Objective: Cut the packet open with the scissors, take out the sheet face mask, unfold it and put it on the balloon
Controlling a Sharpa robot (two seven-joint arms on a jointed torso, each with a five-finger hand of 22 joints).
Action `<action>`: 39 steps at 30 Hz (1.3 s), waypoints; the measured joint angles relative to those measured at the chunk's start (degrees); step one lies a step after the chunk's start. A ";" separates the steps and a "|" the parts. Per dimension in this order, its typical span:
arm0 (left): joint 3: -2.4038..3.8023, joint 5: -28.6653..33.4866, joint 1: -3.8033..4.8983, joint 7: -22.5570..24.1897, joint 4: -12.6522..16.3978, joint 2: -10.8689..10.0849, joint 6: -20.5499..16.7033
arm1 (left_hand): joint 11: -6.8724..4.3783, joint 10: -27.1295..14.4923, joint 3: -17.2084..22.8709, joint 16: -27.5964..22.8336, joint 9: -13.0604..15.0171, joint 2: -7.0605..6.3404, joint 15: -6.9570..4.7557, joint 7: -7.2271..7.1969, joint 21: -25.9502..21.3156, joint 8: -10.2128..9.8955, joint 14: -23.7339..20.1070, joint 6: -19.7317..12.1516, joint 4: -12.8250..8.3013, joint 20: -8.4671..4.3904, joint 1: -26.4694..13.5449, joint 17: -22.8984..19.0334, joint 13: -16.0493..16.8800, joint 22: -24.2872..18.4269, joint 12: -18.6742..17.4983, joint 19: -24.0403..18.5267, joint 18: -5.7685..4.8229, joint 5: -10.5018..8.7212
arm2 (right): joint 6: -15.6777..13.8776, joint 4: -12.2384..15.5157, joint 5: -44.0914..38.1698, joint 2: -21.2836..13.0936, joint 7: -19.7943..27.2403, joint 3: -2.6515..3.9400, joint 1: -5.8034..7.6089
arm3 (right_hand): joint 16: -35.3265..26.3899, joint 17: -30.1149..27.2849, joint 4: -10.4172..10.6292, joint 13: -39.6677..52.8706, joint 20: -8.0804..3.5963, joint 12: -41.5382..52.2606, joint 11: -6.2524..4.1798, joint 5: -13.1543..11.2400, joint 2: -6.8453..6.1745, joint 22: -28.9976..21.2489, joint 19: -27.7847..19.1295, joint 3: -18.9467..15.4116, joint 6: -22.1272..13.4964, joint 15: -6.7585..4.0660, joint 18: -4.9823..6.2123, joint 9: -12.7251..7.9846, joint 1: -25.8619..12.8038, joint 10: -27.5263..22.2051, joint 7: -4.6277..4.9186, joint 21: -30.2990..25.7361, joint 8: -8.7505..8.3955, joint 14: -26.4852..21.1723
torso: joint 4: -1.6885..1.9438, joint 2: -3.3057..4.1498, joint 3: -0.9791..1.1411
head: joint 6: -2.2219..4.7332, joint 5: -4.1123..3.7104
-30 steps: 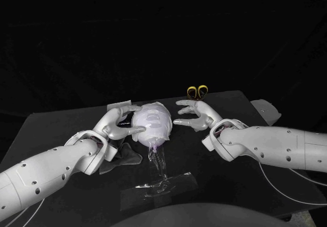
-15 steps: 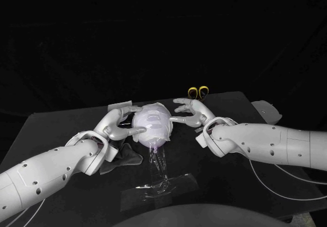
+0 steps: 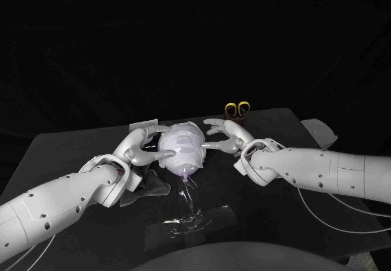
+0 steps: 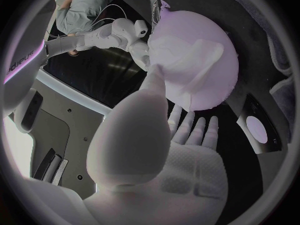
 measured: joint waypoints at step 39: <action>-0.01 2.16 -0.02 1.71 1.36 -1.98 0.92 | 0.72 0.32 -0.11 -0.55 0.48 0.00 0.06 0.22 -0.40 -0.01 -0.06 0.64 0.11 0.00 0.00 -0.13 0.01 -0.40 0.00 0.00 0.00 0.00 | 2.83 4.00 -9.86 -5.01 -4.04 -0.08 -0.29 | 0.92 0.70 -1.13 0.10 0.04 0.25 -0.42 0.00 1.69 0.45 3.14 0.84 6.76 -0.62 -0.05 1.89 5.90 2.11 0.65 0.65 2.01 5.25 | -0.03 -0.07 -0.04 | 1.13 1.31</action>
